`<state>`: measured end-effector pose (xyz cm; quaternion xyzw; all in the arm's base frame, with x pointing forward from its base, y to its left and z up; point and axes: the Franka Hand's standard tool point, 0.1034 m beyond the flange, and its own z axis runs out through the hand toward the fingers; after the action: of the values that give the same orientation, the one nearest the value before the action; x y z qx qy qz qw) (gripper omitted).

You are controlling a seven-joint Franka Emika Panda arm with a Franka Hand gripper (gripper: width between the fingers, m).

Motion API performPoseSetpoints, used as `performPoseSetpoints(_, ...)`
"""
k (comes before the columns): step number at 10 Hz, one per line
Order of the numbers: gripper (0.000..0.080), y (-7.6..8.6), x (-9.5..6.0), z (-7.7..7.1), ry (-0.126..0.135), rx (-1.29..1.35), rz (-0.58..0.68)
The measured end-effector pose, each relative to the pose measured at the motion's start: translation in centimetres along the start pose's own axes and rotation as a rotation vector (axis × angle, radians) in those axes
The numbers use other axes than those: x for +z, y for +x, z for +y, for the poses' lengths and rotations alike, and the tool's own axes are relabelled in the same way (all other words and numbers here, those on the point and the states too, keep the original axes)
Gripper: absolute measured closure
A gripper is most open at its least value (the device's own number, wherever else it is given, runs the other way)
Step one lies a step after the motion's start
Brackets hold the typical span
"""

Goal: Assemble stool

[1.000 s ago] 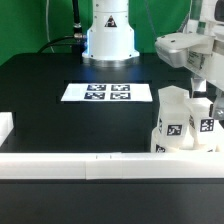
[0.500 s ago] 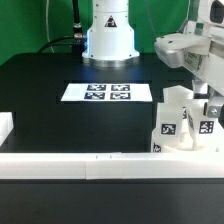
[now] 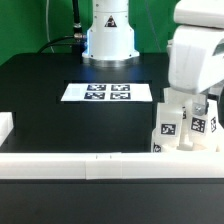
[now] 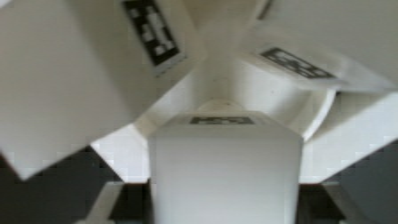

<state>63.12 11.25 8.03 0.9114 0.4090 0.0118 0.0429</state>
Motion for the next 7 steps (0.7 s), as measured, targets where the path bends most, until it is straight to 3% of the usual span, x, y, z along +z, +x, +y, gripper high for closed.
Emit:
performPoseSetpoints(5, 0.0462, -0.02, 0.04, -0.04, 0.003, 0.352, -0.001)
performPoseSetpoints(7, 0.0462, 0.03, 0.06, -0.21, 0.021, 0.593, 0.003)
